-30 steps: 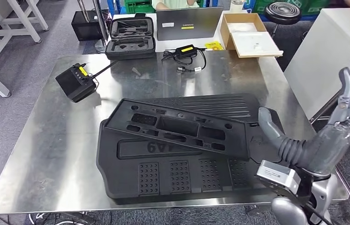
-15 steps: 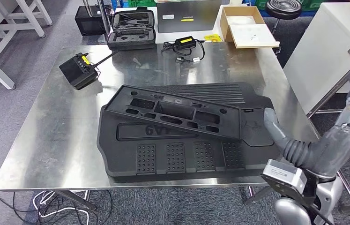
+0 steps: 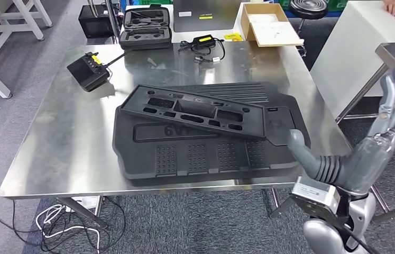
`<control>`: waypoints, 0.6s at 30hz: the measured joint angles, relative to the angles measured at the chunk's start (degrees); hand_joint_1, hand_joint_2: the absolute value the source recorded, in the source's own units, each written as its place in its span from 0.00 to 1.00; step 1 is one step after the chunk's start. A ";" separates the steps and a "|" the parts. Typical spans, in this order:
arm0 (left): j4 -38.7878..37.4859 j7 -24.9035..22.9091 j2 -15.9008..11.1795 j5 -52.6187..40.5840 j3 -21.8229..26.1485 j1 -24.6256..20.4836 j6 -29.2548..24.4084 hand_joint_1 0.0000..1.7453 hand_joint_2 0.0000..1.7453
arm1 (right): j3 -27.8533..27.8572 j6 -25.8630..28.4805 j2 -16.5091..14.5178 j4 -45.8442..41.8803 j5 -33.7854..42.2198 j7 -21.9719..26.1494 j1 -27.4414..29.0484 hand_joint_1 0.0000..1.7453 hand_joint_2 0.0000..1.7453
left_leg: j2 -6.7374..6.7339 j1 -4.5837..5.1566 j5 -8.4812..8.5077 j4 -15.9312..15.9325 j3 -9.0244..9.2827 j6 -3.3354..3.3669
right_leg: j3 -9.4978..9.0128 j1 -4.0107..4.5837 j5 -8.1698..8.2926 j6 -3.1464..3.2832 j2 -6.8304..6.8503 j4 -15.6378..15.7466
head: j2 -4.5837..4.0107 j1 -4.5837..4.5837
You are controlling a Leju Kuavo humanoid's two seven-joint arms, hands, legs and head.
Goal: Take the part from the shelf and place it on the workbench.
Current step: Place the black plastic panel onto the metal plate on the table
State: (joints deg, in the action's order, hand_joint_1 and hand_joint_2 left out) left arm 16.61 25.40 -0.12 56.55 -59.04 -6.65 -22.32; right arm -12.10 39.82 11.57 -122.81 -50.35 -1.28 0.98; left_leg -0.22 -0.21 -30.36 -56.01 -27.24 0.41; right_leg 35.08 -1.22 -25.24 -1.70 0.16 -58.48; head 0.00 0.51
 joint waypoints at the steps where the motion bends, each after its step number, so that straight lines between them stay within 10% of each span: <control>1: -0.01 0.00 0.02 -0.01 0.00 -0.02 0.01 0.00 0.00 | 0.02 0.00 -0.02 0.00 0.21 0.02 0.08 0.00 0.25 | -0.20 -0.07 0.55 0.13 -0.61 0.57 | 0.54 -0.06 -1.40 -0.23 -0.04 -1.14 | 0.00 -0.10; 3: -0.02 -0.01 0.04 -0.08 0.00 -0.07 0.04 0.00 0.00 | 0.11 0.01 -0.04 0.00 1.00 0.28 0.32 0.00 0.75 | -0.57 -0.03 1.67 0.25 -2.07 1.39 | 2.38 -0.14 -6.74 -0.40 -0.08 -6.61 | 0.00 -0.37; 4: -0.02 -0.03 0.06 -0.13 0.00 -0.07 0.06 0.00 0.00 | 0.20 0.02 -0.05 0.00 1.63 0.64 0.51 0.00 0.75 | -0.64 0.09 2.19 0.19 -2.83 1.60 | 3.33 -0.13 -9.36 -0.46 -0.08 -10.39 | 0.00 -0.54; 7: -0.04 -0.16 0.13 -0.21 0.00 -0.07 0.09 0.00 0.00 | 0.45 0.02 -0.15 0.00 3.48 2.34 1.23 0.00 0.00 | -0.80 0.40 3.68 -0.37 -5.30 1.63 | 2.46 -0.08 -9.93 -0.47 -0.09 -15.54 | 0.00 -0.68; 9: -0.04 -0.22 0.15 -0.31 0.00 -0.12 0.09 0.00 0.00 | 0.69 0.03 -0.25 -0.01 4.17 3.01 1.40 0.00 0.00 | -0.85 0.46 4.31 -1.13 -6.63 1.41 | -2.59 -0.03 -6.83 -0.09 -0.06 -9.58 | 0.00 -0.72; 12: -0.04 -0.31 0.27 -0.58 0.00 -0.27 0.16 0.00 0.00 | 1.16 0.05 -0.36 -0.10 4.76 3.34 1.43 0.00 0.00 | -0.90 0.62 5.16 -2.27 -7.75 0.68 | -8.98 0.46 -6.87 0.52 0.01 0.86 | 0.00 -0.90; 15: -0.05 -0.52 0.32 -0.66 0.00 -0.29 0.28 0.00 0.00 | 1.55 0.06 -0.51 -0.15 5.90 4.04 1.62 0.00 0.00 | -0.78 0.60 5.76 -2.56 -8.36 -0.44 | -8.61 0.45 -6.40 1.41 0.08 2.15 | 0.00 -0.99; 18: -0.08 -0.63 0.33 -0.66 0.00 -0.30 0.28 0.00 0.00 | 1.95 0.08 -0.86 -0.15 7.17 5.11 1.67 0.00 0.00 | -0.28 0.29 -0.09 -8.20 -10.38 -1.50 | -6.92 0.04 -4.63 2.41 0.31 2.30 | 0.00 -0.40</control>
State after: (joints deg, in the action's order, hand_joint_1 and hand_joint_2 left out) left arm 16.52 24.76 0.21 55.89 -59.04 -6.95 -22.03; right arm -10.15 39.90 10.71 -122.97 -43.18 3.84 2.65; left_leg -0.50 0.07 -30.45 -64.21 -37.62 -1.09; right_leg 28.17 -1.18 -29.87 0.71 0.47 -56.18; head 0.00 0.11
